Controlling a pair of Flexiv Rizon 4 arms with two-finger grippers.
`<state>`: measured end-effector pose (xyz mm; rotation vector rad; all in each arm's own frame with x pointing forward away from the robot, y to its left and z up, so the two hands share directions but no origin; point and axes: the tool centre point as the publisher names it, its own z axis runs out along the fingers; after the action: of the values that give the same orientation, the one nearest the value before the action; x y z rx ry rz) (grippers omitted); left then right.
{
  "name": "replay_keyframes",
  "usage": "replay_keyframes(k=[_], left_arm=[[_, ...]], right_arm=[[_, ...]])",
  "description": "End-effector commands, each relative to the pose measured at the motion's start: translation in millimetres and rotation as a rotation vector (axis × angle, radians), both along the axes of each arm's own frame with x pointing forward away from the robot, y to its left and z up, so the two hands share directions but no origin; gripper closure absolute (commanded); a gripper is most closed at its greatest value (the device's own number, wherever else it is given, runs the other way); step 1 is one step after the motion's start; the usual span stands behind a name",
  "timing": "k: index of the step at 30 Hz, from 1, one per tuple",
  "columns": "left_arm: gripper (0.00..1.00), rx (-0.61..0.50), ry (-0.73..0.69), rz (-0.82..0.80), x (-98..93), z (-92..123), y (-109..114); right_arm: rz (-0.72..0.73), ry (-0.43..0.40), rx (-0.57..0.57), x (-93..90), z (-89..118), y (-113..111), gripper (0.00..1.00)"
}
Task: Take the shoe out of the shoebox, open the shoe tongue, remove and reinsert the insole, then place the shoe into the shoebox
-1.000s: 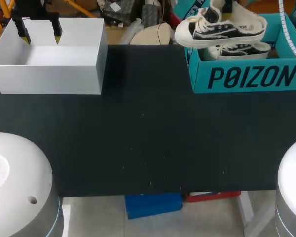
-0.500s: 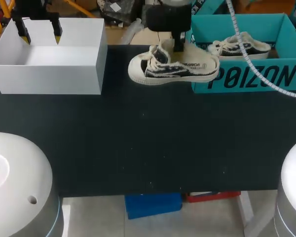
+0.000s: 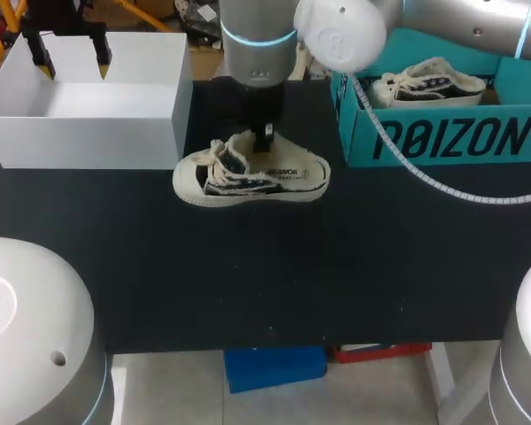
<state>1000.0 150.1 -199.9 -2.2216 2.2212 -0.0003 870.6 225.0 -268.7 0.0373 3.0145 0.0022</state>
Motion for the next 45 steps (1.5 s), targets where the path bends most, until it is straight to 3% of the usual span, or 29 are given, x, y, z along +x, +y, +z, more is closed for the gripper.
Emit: replay_keyframes(k=[1, 9, 23, 37, 38, 39, 45], left_arm=[[0.0, 0.0, 0.0, 0.0, 0.0, -0.1, 0.0], [0.0, 0.0, 0.0, 0.0, 0.0, -0.1, 0.0], [0.0, 0.0, 0.0, 0.0, 0.0, -0.1, 0.0], [0.0, 0.0, 0.0, 0.0, 0.0, -0.1, 0.0], [0.0, 0.0, 0.0, 0.0, 0.0, -0.1, 0.0], [0.0, 0.0, 0.0, 0.0, 0.0, -0.1, 0.0], [0.0, 0.0, 0.0, 0.0, 0.0, -0.1, 0.0]], right_arm=[[0.002, 0.026, 0.014, -7.9, -31.9, 9.0, 1.0], [0.021, 0.069, 0.043, -17.6, -63.5, 15.5, 1.0], [0.036, 0.115, 0.055, -8.3, -106.9, 0.8, 1.0], [0.013, 0.182, 0.026, 4.5, -129.6, -7.9, 1.0], [0.011, 0.182, 0.022, 4.4, -129.4, -8.4, 0.71], [0.005, 0.177, 0.011, 4.7, -128.0, -10.4, 0.02], [-0.031, 0.119, 0.05, 4.9, -90.0, -14.6, 0.0]])
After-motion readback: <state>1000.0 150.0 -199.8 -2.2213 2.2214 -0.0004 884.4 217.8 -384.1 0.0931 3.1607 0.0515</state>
